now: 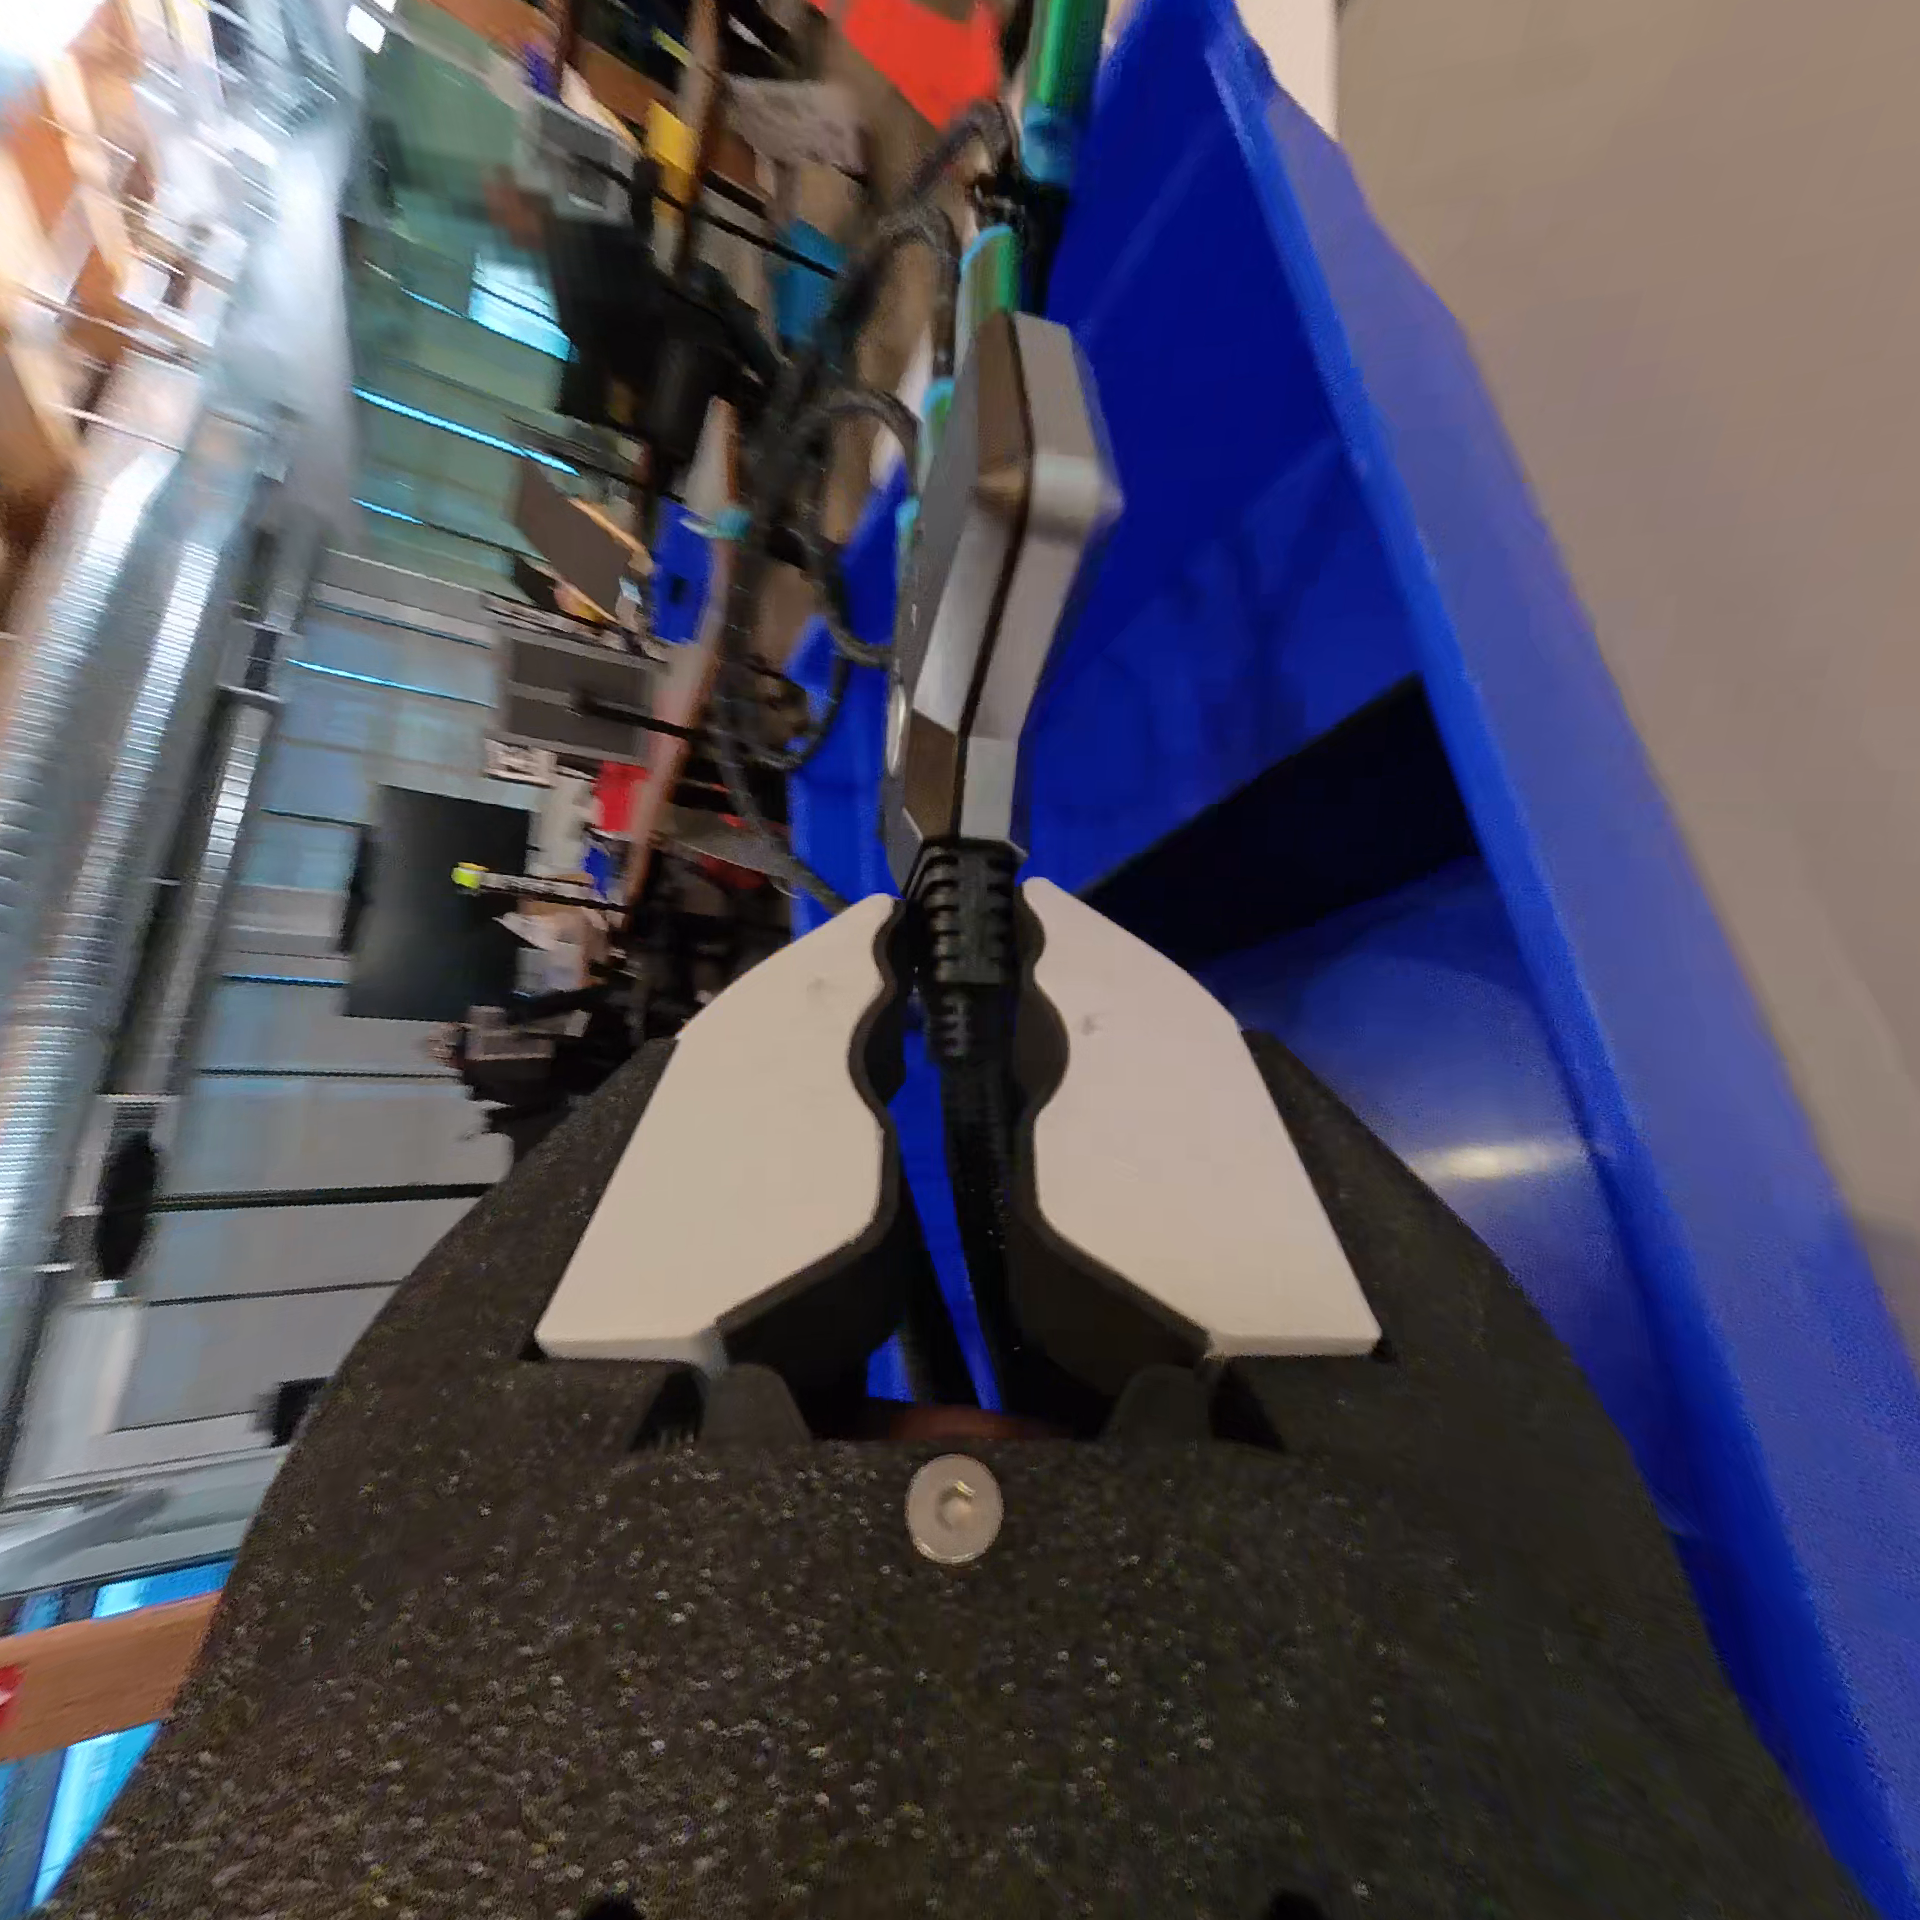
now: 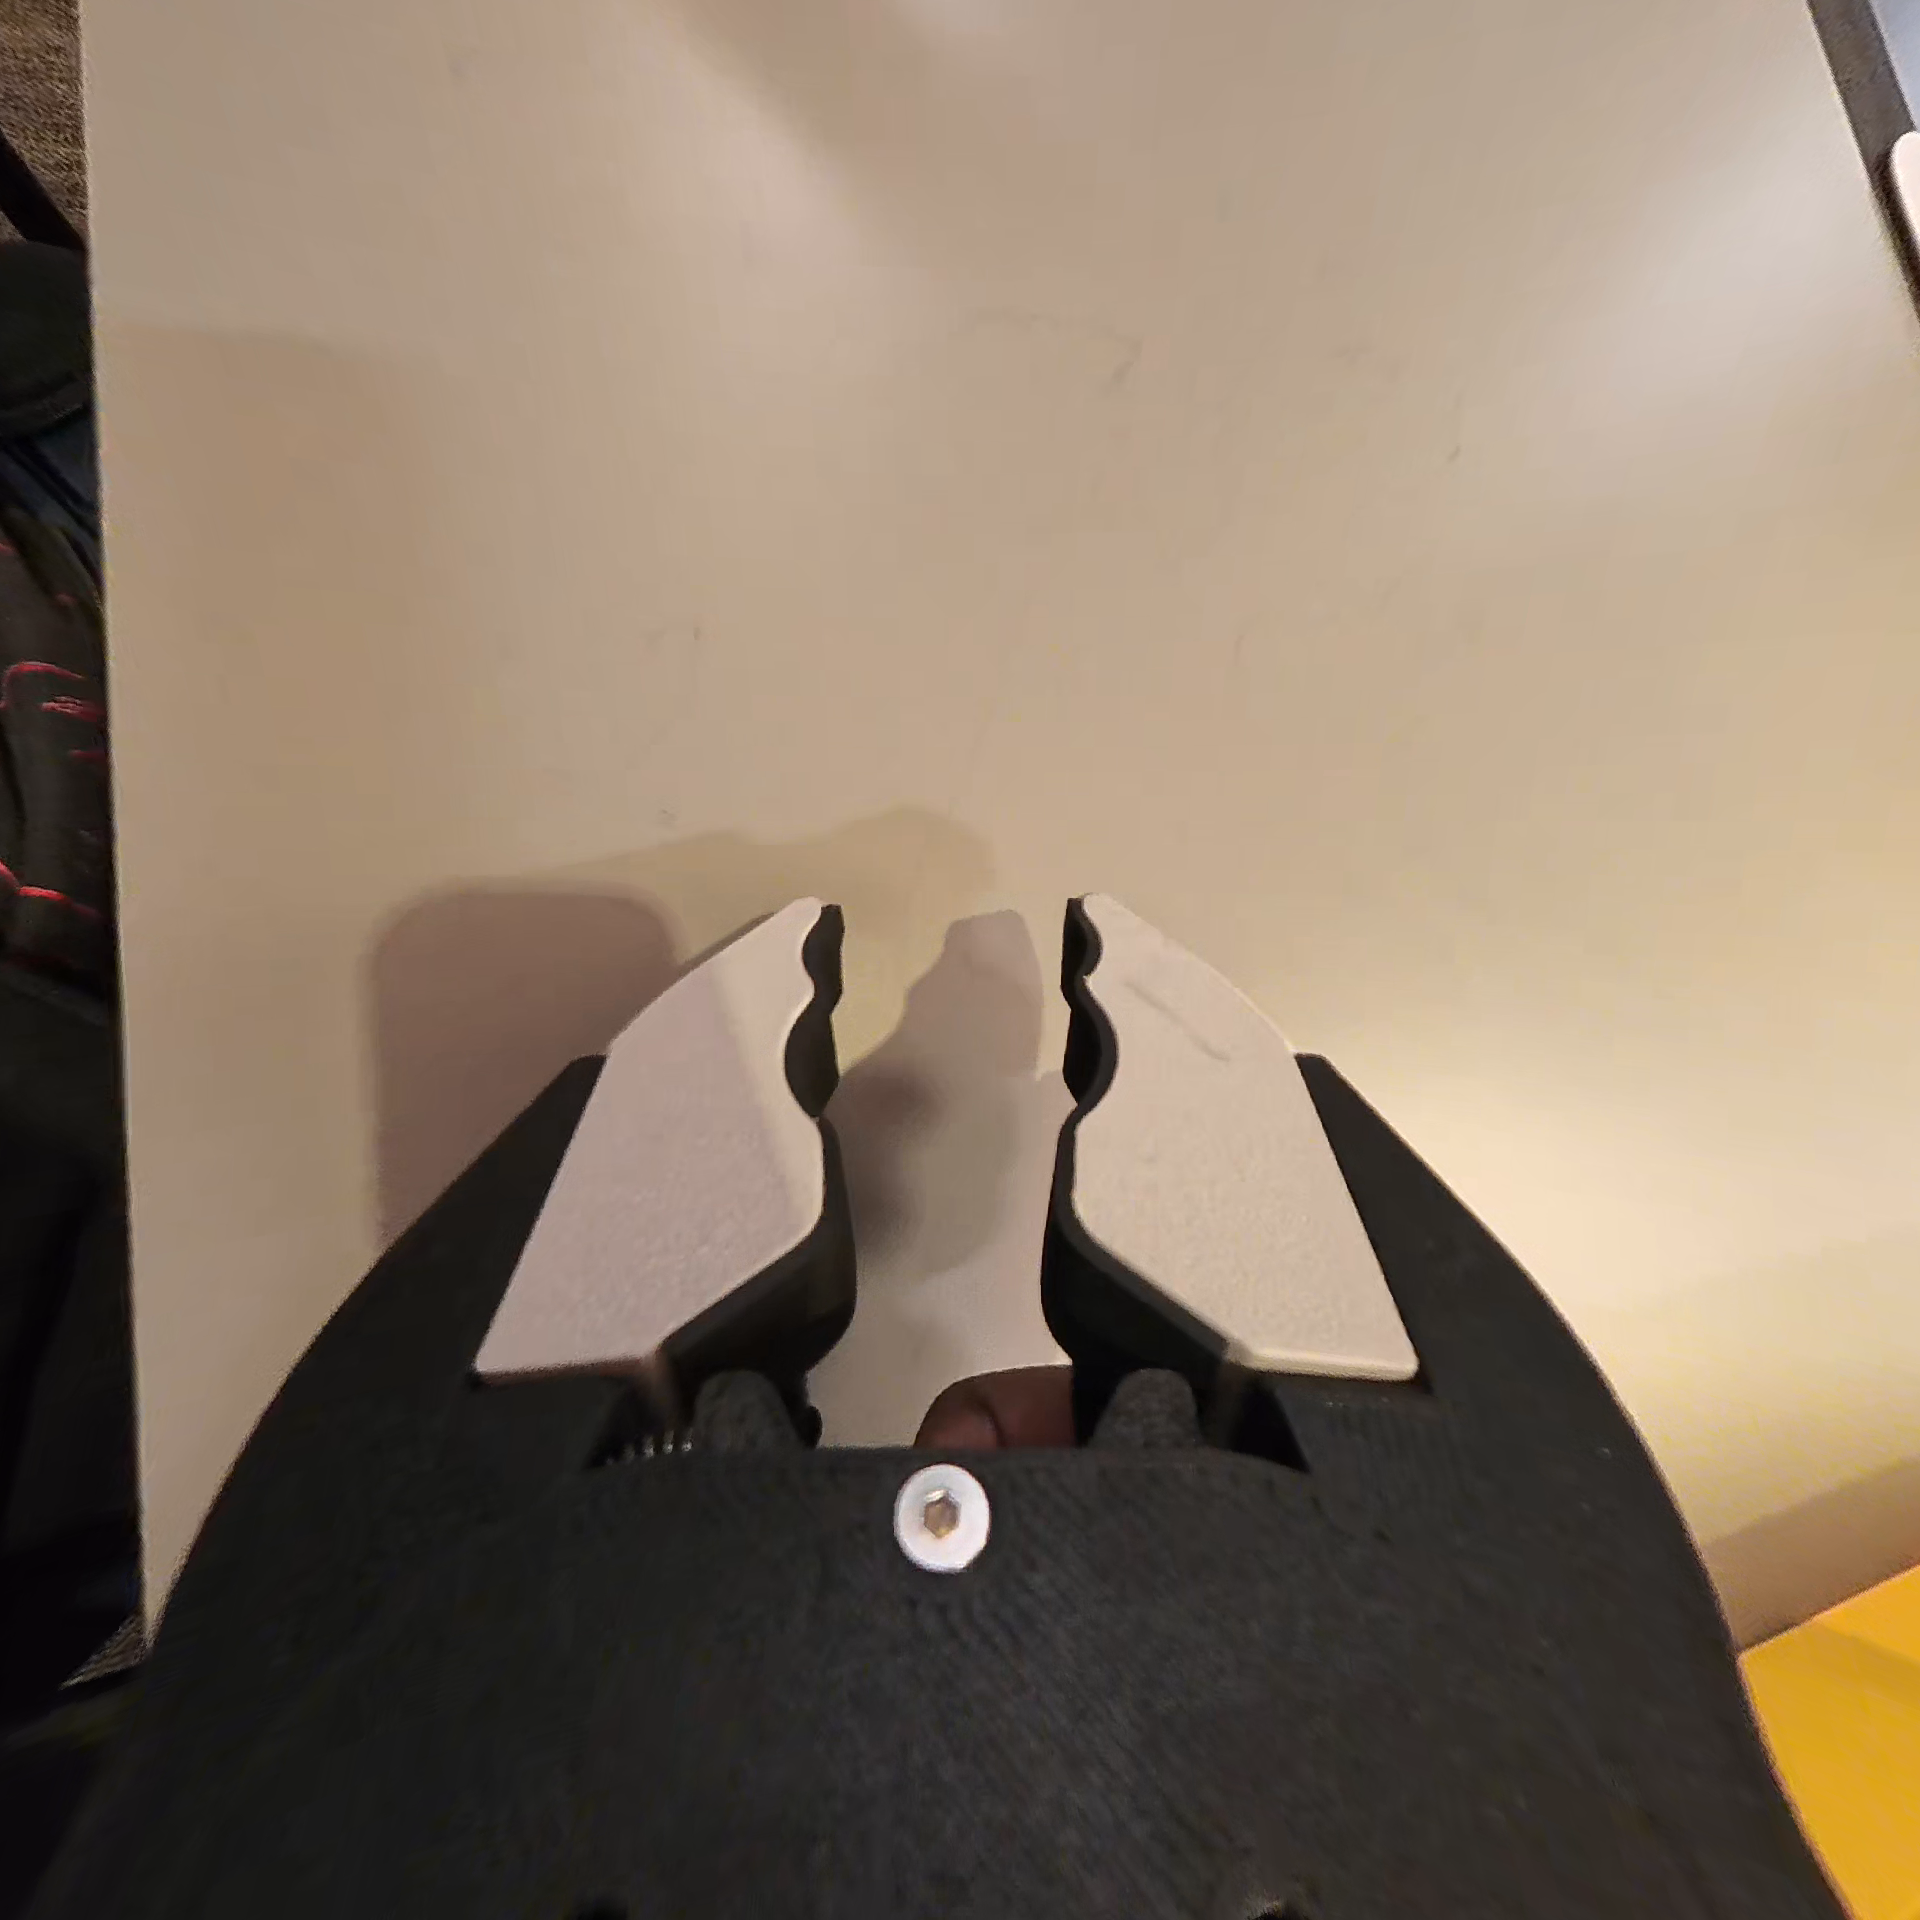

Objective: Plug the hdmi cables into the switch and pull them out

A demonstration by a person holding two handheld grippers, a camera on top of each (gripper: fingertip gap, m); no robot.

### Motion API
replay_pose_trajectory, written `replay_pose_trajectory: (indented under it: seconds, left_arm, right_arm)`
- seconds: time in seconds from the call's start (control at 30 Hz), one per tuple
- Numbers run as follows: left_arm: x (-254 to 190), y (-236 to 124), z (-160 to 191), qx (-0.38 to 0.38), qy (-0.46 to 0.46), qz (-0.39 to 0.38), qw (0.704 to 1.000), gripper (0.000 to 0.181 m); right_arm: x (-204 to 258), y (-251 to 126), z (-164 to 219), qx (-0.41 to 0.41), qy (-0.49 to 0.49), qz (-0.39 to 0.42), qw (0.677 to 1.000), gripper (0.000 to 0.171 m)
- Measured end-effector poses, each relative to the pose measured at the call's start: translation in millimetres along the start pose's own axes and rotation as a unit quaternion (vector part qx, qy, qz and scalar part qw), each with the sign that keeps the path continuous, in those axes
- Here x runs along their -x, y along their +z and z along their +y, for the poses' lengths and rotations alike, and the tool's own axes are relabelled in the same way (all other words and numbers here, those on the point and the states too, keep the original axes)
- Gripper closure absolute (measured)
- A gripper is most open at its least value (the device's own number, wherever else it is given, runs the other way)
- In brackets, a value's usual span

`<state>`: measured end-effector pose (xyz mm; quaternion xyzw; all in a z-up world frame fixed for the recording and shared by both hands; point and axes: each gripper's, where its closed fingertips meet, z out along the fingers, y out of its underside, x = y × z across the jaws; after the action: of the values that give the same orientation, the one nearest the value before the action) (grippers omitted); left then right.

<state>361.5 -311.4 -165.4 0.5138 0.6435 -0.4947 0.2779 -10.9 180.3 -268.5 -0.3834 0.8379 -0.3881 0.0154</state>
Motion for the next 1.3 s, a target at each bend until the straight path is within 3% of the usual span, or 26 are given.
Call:
replay_pose_trajectory:
  seconds: [0.03, 0.3, 0.53, 0.73, 0.93, 1.13, 1.3]
  left_arm:
    - [9.2, -5.0, -3.9, -0.012, 0.005, -0.024, 1.000, 0.166]
    - [68.9, -52.9, -36.2, -0.078, 0.021, -0.162, 0.984, 0.166]
    - [65.7, -133.0, -137.9, -0.203, 0.130, -0.226, 0.944, 0.167]
    - [-20.1, -183.6, -235.8, -0.329, 0.188, -0.189, 0.906, 0.167]
    - [-144.6, -191.3, -305.2, -0.414, 0.189, -0.110, 0.884, 0.167]
    - [-237.0, -185.8, -343.4, -0.449, 0.225, -0.045, 0.863, 0.167]
    - [-271.8, -176.8, -346.6, -0.474, 0.221, -0.025, 0.852, 0.167]
  right_arm:
    - [-0.1, -0.7, -0.1, -0.002, -0.001, 0.002, 1.000, 0.130]
    - [-4.1, -11.2, -5.7, -0.024, 0.000, 0.026, 0.999, 0.131]
    - [-18.9, -14.8, -17.8, -0.056, 0.007, 0.062, 0.996, 0.131]
    - [-44.6, -13.5, -41.6, -0.081, -0.028, 0.148, 0.985, 0.126]
    - [-85.3, -21.0, -80.3, -0.130, -0.088, 0.272, 0.949, 0.120]
    - [-142.8, -11.1, -72.4, -0.004, -0.240, 0.425, 0.873, 0.119]
    - [-173.9, 26.5, -39.6, 0.093, -0.239, 0.436, 0.863, 0.118]
